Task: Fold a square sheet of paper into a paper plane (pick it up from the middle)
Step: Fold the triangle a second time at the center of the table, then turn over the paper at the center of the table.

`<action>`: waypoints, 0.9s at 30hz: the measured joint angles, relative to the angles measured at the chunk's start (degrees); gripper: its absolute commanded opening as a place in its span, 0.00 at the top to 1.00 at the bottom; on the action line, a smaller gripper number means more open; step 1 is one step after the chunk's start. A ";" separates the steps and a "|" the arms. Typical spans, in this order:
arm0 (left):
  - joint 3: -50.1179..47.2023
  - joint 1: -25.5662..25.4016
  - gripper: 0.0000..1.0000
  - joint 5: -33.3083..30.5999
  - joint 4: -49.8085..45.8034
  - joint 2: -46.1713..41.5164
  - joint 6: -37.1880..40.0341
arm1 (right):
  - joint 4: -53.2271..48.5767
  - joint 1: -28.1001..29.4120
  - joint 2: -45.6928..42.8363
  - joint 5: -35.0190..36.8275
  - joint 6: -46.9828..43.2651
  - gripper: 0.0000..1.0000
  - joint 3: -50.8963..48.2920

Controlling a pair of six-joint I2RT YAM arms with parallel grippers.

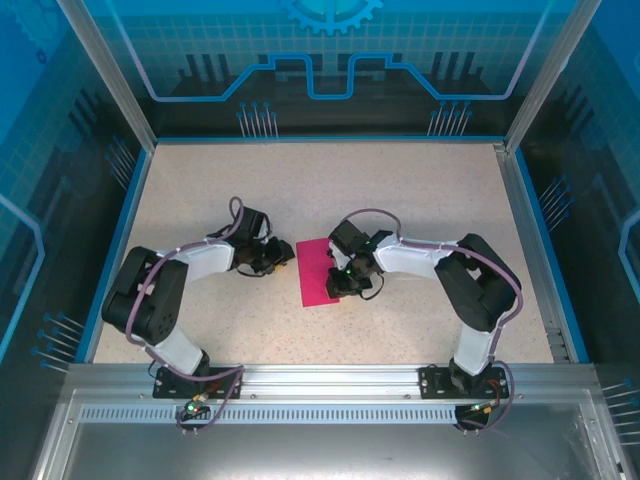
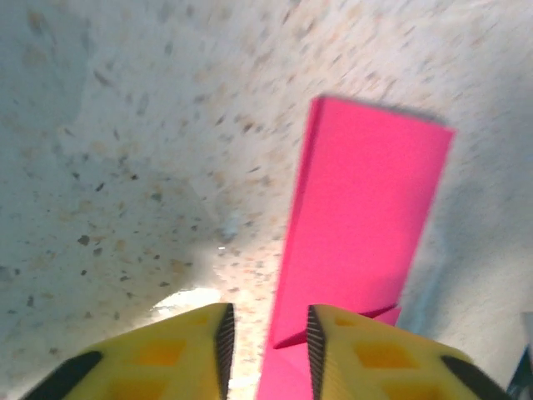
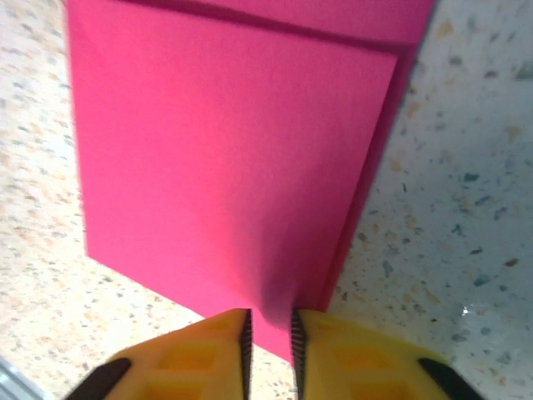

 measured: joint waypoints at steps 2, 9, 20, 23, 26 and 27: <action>0.72 0.04 0.55 -0.28 -1.05 -2.27 0.22 | 0.70 -0.55 -1.64 -0.24 0.33 0.64 0.46; 0.07 0.04 0.43 0.15 -2.08 -8.13 -0.74 | 3.45 -4.74 -4.98 -0.81 -0.92 0.56 2.27; -7.43 -0.11 0.34 4.44 3.37 -10.14 -7.39 | 4.22 -7.21 2.91 -4.17 -4.74 0.61 4.70; -7.78 -0.68 0.34 5.01 4.46 -10.14 -8.33 | 4.50 -7.21 4.81 -5.22 -4.92 0.67 5.68; -7.78 -1.68 0.34 5.44 5.68 -10.08 -9.27 | 5.03 -7.21 5.70 -6.12 -5.07 0.77 5.95; -7.78 -2.08 0.34 5.62 5.99 -9.97 -9.33 | 5.07 -7.21 5.90 -6.34 -4.90 0.81 5.97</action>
